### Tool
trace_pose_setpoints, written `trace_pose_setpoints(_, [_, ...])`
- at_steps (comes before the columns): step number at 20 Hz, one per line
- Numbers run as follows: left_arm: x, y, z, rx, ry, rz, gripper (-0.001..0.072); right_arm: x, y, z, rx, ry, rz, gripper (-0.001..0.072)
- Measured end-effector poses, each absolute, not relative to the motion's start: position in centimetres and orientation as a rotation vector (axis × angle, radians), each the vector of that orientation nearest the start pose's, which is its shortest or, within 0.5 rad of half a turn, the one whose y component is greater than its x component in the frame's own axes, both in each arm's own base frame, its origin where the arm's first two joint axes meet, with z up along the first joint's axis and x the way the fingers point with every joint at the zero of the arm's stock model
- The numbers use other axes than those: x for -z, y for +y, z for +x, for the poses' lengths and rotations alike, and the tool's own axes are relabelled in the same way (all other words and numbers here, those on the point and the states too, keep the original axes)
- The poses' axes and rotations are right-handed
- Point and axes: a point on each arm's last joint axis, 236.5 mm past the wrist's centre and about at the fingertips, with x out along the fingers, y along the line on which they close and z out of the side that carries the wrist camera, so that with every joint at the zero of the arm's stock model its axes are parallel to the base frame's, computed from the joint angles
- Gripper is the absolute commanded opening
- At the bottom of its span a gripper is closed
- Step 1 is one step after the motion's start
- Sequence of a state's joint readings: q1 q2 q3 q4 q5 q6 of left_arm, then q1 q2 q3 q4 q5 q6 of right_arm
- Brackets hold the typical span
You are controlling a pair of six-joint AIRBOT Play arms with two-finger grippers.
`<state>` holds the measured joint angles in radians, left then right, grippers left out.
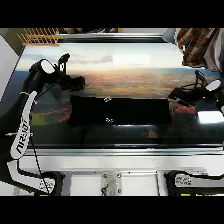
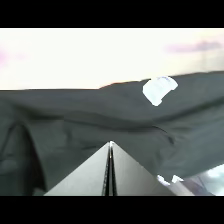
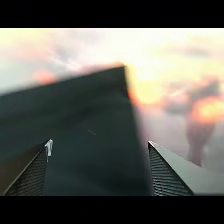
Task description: Fold the clothes and pants, and hang the long-sleeved shirts on hangers.
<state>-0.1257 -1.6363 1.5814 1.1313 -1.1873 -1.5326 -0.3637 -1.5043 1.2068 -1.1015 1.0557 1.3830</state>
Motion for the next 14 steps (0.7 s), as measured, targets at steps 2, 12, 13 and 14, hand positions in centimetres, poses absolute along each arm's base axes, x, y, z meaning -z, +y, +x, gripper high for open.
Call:
trace_pose_setpoints(2, [-3.2,-17.0,46.3,0.418,1.235,-0.263,0.0007,5.8,-8.2,40.6,-0.016,1.288,0.573,0.0655])
trace_pose_setpoints(12, [-3.9,-25.9,44.9,0.561,1.157,-0.175,0.0007,10.7,-3.0,39.6,-0.292,1.404,0.820,0.0540])
trace_pose_setpoints(13, [-4.0,-26.4,45.0,0.566,1.143,-0.174,0.0008,11.0,-2.1,39.7,-0.312,1.413,0.813,0.0378])
trace_pose_setpoints(14, [-4.1,-26.8,45.1,0.570,1.132,-0.173,0.0007,11.1,-1.2,39.8,-0.329,1.422,0.810,0.0250])
